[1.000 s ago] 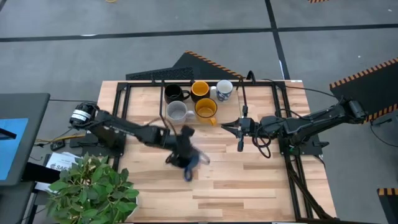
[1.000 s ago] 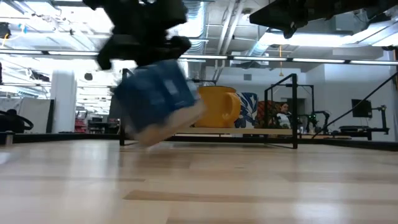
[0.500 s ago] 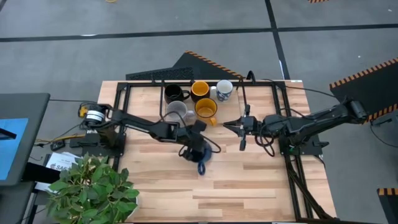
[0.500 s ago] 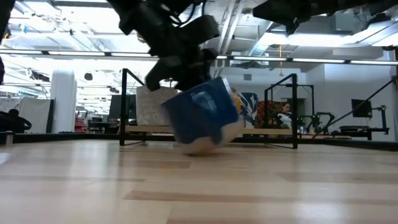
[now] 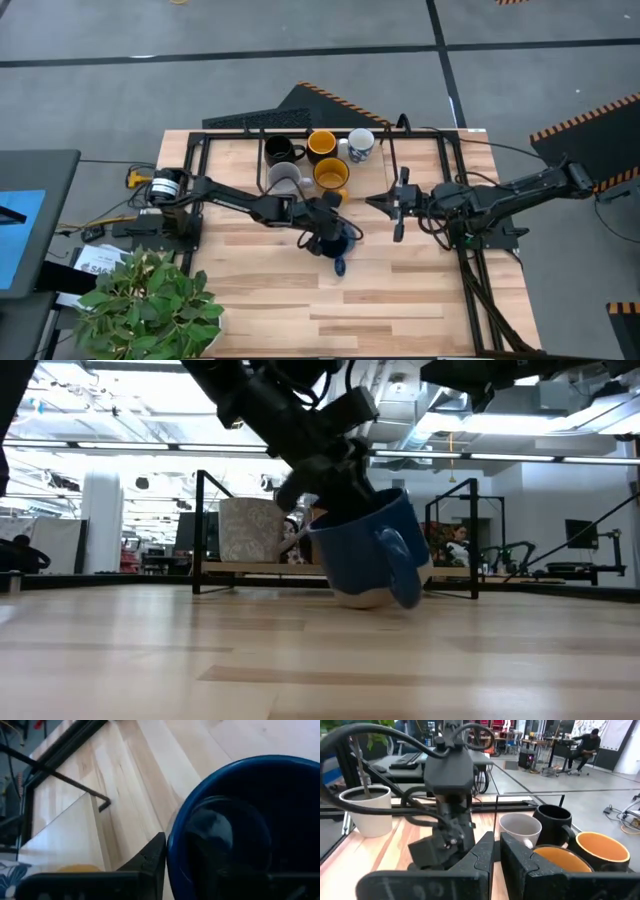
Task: Place coffee mugs
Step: Put the blue mug on the shelf
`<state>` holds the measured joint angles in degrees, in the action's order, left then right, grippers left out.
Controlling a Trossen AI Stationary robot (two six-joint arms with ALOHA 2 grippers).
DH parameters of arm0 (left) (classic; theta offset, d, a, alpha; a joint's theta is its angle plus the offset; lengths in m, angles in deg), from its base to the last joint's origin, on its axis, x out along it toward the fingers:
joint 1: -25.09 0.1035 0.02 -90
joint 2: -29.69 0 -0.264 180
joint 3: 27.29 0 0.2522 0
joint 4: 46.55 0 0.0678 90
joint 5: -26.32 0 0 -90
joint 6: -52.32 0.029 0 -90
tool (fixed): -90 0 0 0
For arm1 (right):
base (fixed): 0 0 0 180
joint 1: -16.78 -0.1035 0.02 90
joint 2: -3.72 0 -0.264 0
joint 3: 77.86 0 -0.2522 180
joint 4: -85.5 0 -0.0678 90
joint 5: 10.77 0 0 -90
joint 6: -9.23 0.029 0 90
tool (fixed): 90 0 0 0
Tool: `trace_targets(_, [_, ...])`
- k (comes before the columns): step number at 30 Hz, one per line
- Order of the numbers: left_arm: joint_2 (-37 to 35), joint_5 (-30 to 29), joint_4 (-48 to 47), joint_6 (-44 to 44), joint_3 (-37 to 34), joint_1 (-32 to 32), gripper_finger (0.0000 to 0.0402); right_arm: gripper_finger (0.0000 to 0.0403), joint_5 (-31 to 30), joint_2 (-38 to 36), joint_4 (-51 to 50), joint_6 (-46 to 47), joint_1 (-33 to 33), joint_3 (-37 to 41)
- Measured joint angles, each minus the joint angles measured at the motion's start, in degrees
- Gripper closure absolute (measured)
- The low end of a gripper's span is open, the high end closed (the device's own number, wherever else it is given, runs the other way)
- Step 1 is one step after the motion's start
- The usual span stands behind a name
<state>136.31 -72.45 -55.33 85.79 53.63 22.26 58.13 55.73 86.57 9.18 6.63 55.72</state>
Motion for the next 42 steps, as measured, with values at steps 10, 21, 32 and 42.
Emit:
trace_targets(10, [1.25,-0.78,3.87,1.64,0.0,-0.11,0.0282,0.0346,-0.02,-0.09,-1.07,0.04,0.04,0.0])
trace_targets(21, [1.14,-0.92,4.02,1.74,0.0,0.11,0.02,0.0346,-0.02,-0.09,-1.09,0.04,0.11,0.0])
trace_targets(32, [-5.35,-12.75,-0.19,6.27,-0.09,-1.97,0.0194,0.0346,0.0,0.15,-1.75,0.21,0.02,-0.01])
trace_targets(42, [-26.47,0.23,0.16,-16.86,-12.63,-1.46,0.0206,0.0346,0.12,1.8,-5.76,4.62,-0.07,-0.03])
